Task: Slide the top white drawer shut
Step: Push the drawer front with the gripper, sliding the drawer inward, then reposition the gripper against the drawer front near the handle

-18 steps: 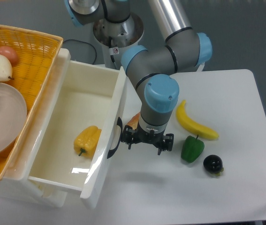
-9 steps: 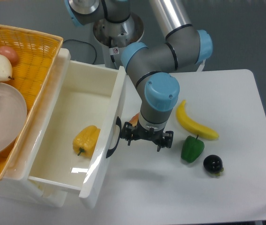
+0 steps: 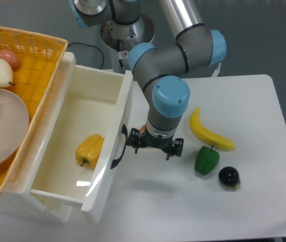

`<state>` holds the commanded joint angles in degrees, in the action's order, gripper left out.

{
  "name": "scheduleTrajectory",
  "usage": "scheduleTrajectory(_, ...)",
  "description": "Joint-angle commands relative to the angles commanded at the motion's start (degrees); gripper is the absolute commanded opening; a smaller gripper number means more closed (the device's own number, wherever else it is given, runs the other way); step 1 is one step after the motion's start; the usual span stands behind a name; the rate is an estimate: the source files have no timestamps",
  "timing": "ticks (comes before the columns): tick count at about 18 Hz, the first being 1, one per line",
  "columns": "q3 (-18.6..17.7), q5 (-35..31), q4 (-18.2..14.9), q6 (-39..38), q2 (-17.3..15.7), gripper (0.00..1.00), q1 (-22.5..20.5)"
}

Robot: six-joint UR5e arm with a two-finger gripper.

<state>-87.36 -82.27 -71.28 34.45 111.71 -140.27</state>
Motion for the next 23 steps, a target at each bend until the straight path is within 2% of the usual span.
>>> scheduleTrajectory(9, -0.2, 0.0, -0.2, 0.0, -0.5, 1.0, 0.8)
scheduleTrajectory(15, 6.5, 0.0, -0.4, 0.1, 2.7, 1.0, -2.4)
scheduleTrajectory(23, 6.1, -0.6, 0.5, 0.0, 4.3, 1.0, -2.1)
